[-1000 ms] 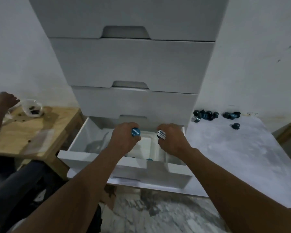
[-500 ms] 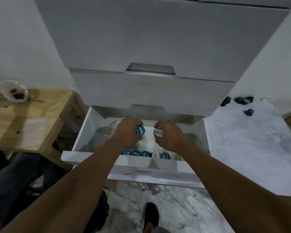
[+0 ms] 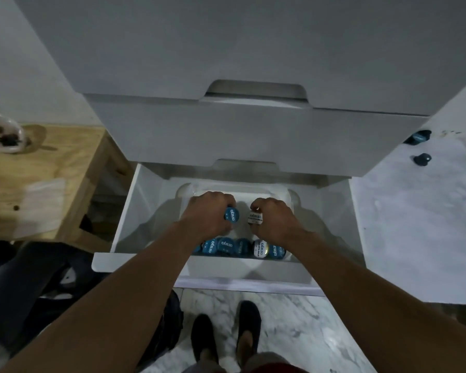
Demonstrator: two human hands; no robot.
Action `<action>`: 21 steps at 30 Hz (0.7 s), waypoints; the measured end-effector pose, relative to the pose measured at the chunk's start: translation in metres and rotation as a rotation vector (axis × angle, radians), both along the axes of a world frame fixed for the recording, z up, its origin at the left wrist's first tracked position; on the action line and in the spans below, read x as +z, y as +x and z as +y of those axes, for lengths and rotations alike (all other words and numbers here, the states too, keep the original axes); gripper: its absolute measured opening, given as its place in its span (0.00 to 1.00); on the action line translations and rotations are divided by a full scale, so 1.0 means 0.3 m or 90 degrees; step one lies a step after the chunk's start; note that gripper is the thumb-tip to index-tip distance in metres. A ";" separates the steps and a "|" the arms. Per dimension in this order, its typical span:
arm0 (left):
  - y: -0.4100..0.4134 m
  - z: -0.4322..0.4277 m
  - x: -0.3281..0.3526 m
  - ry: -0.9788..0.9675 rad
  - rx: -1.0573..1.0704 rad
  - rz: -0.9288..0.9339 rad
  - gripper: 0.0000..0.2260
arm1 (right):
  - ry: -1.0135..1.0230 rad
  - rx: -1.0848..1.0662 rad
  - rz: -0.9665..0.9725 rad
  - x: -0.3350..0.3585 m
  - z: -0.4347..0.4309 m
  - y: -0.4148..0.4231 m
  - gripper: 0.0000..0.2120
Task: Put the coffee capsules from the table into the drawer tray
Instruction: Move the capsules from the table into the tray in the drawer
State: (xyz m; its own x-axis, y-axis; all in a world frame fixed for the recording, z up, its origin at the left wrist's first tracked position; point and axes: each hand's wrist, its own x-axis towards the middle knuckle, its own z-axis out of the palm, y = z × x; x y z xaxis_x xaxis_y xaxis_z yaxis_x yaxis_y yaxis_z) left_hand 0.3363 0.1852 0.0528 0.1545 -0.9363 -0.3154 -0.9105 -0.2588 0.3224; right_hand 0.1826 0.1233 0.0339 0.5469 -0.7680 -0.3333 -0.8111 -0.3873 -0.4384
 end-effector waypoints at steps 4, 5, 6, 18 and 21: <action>0.018 -0.010 -0.037 0.015 -0.023 -0.007 0.20 | 0.008 -0.014 0.005 -0.012 0.015 0.007 0.21; 0.019 -0.013 -0.044 0.018 -0.033 -0.012 0.21 | 0.008 -0.017 0.006 -0.012 0.016 0.007 0.20; 0.019 -0.018 -0.051 0.022 -0.047 -0.021 0.21 | 0.009 -0.019 0.007 -0.013 0.017 0.007 0.21; 0.016 -0.060 -0.099 0.060 -0.121 -0.051 0.23 | 0.049 -0.044 0.008 -0.054 0.007 0.011 0.23; 0.020 -0.063 -0.103 0.062 -0.136 -0.057 0.22 | 0.049 -0.049 0.001 -0.062 0.005 0.007 0.22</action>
State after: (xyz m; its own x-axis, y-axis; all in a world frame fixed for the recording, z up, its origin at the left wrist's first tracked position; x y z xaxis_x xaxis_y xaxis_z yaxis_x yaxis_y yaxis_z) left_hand 0.3423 0.1662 0.0220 -0.0130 -0.9166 -0.3996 -0.9716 -0.0828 0.2215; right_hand 0.1848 0.1247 0.0152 0.4862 -0.7802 -0.3936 -0.8380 -0.2886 -0.4630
